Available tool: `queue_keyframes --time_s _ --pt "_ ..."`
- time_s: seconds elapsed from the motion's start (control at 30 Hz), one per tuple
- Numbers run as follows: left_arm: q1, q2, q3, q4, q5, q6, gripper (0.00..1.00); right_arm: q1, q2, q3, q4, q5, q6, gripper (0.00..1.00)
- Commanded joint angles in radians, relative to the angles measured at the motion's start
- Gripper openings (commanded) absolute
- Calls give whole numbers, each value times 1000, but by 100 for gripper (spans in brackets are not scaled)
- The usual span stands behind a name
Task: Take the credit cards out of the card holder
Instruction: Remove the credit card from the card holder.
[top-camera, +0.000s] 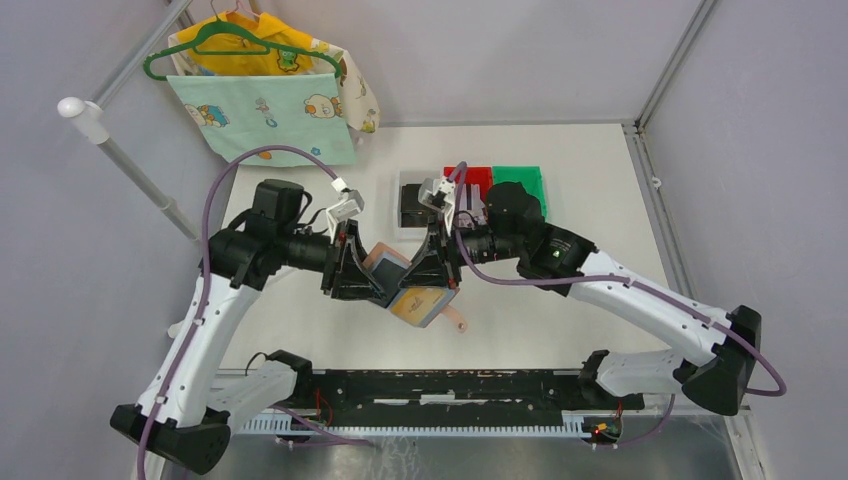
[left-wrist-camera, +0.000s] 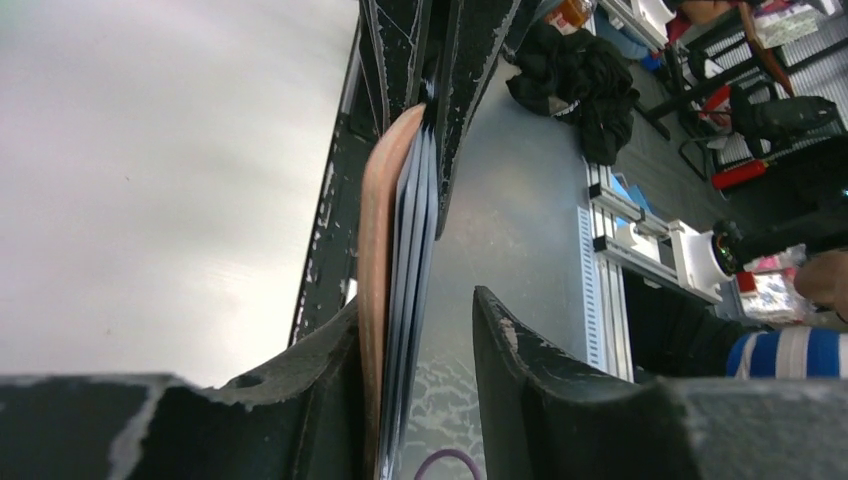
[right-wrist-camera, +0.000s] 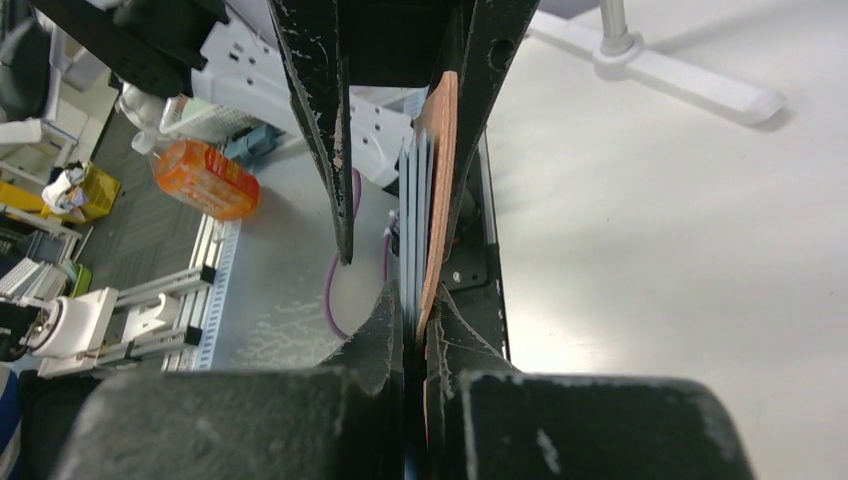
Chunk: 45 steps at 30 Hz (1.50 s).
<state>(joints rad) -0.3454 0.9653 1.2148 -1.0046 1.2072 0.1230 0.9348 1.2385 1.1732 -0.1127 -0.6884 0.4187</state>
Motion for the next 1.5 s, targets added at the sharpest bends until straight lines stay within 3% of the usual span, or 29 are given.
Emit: queue_keyframes --time_s 0.0,0.27,0.5,0.6,0.7,0.77,0.9,1.03,1.2,1.33,1.47 --pt "1 39 53 -210 43 274 43 -1 20 55 -87 -48 -70 0" --pt "1 84 48 -256 63 344 28 23 70 100 -109 -69 -101 0" --pt "0 98 52 -255 61 355 32 36 92 125 -139 -69 -125 0" --pt "1 90 54 -255 52 361 19 36 87 132 -143 -64 -132 0" --pt "0 81 50 -206 26 304 2 35 77 139 -130 -44 -134 24" --pt "0 72 42 -138 7 220 2 20 63 146 -120 -28 -134 47" --pt "2 38 2 47 -86 8 3 -66 -12 122 -92 85 -109 79" --pt "2 7 -33 190 -158 -158 3 -141 -127 12 36 169 -24 98" --pt "3 7 -51 265 -195 -290 2 -140 -169 -119 211 112 105 98" --pt "4 21 -49 261 -203 -305 2 -135 -169 -213 382 54 222 83" --pt "3 19 -48 260 -208 -310 2 -128 -150 -283 498 15 313 74"
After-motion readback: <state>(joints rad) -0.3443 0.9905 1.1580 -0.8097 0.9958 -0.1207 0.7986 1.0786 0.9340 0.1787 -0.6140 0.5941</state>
